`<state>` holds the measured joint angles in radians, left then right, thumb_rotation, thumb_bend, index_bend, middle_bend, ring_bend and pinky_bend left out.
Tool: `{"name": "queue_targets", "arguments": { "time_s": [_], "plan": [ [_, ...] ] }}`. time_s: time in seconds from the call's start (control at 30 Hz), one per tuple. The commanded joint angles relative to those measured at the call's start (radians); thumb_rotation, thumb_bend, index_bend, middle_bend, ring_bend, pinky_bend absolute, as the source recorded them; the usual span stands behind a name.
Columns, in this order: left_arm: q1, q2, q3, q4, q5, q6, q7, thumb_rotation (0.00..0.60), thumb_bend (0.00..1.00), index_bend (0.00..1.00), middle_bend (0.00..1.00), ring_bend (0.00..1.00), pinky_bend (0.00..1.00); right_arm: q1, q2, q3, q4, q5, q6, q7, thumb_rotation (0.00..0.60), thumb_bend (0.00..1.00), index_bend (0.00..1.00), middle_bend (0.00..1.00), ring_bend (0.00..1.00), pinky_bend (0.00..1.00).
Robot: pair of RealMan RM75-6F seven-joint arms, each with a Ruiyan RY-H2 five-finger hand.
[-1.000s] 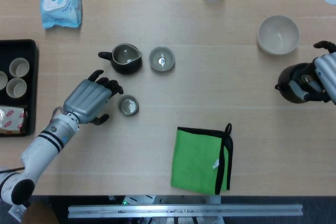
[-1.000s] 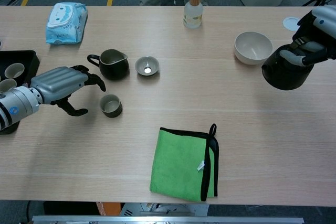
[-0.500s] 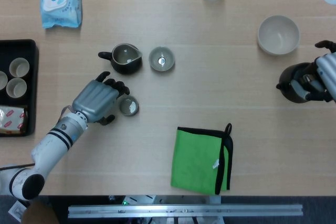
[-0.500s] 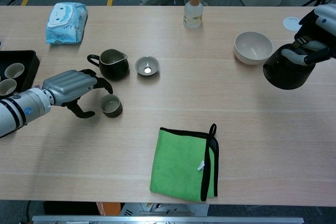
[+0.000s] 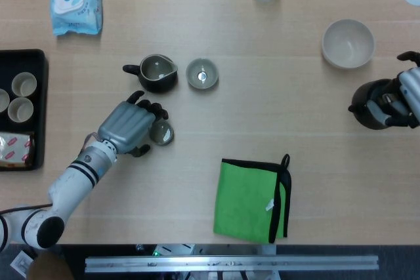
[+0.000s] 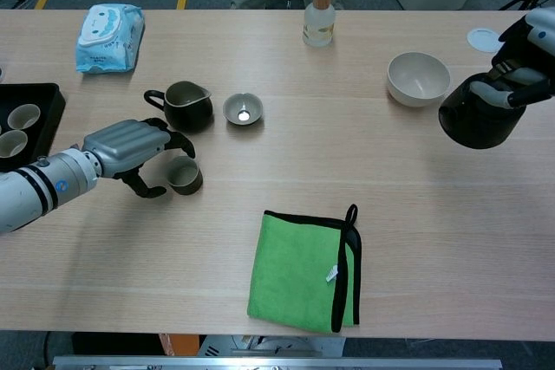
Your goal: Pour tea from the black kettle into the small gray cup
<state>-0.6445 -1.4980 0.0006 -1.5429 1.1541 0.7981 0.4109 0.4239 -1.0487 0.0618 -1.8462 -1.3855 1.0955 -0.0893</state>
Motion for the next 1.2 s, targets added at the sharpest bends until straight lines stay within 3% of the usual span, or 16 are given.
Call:
{"name": "queue_targets", "arguments": {
  "time_s": [0.03,1.2],
  "plan": [
    [-0.001,-0.009,0.001,0.004,-0.005,0.004,-0.003,0.6,0.28,0.24,0.21,0.19,0.09,-0.001,0.001,0.0,0.0,-0.002,0.001,0.002,0.459,0.35,1.0,0.97,0.95,0.21],
    [-0.017,-0.061,0.009,0.047,-0.003,0.027,-0.043,0.6,0.28,0.36,0.3,0.23,0.09,-0.002,0.003,0.002,0.011,-0.015,-0.006,0.029,0.46,0.35,1.0,0.97,0.95,0.21]
  ]
}}
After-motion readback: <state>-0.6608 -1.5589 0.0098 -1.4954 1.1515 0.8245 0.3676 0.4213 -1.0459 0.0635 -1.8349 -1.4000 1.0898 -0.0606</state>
